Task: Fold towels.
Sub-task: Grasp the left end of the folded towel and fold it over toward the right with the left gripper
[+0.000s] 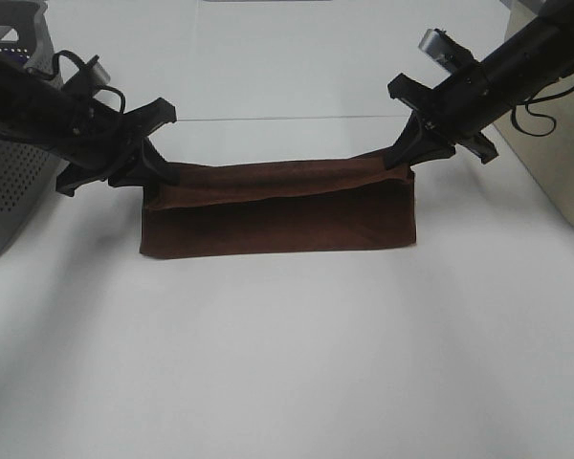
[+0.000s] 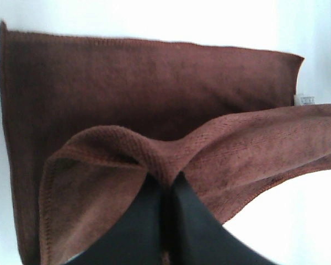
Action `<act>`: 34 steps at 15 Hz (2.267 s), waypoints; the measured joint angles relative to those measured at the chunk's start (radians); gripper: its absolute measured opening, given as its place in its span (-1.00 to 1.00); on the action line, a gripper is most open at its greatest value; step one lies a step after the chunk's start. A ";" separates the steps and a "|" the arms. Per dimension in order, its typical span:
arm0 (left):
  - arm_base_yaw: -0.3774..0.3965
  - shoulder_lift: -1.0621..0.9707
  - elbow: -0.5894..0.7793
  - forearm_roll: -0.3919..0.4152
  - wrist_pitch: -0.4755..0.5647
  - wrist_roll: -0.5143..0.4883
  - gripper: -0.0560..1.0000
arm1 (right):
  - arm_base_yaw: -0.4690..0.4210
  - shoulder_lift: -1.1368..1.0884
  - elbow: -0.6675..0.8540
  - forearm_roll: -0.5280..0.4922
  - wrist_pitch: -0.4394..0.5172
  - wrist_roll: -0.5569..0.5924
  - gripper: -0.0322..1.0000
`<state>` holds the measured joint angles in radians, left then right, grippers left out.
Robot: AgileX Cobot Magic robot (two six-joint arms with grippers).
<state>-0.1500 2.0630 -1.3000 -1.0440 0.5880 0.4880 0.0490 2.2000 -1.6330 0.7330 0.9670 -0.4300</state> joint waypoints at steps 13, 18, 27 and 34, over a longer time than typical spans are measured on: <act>0.000 0.217 -0.201 -0.023 0.003 -0.001 0.36 | -0.001 0.202 -0.184 0.001 -0.024 0.012 0.33; 0.003 0.176 -0.204 0.029 0.025 -0.001 0.56 | -0.001 0.150 -0.216 -0.057 0.058 0.056 0.79; 0.005 0.157 -0.208 0.437 0.046 -0.333 0.56 | -0.002 0.093 -0.218 -0.174 0.156 0.150 0.79; -0.012 0.232 -0.238 0.292 0.041 -0.286 0.43 | -0.002 0.093 -0.218 -0.175 0.125 0.150 0.79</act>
<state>-0.1620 2.2950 -1.5380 -0.7520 0.6290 0.2020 0.0470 2.2930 -1.8510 0.5580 1.0920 -0.2800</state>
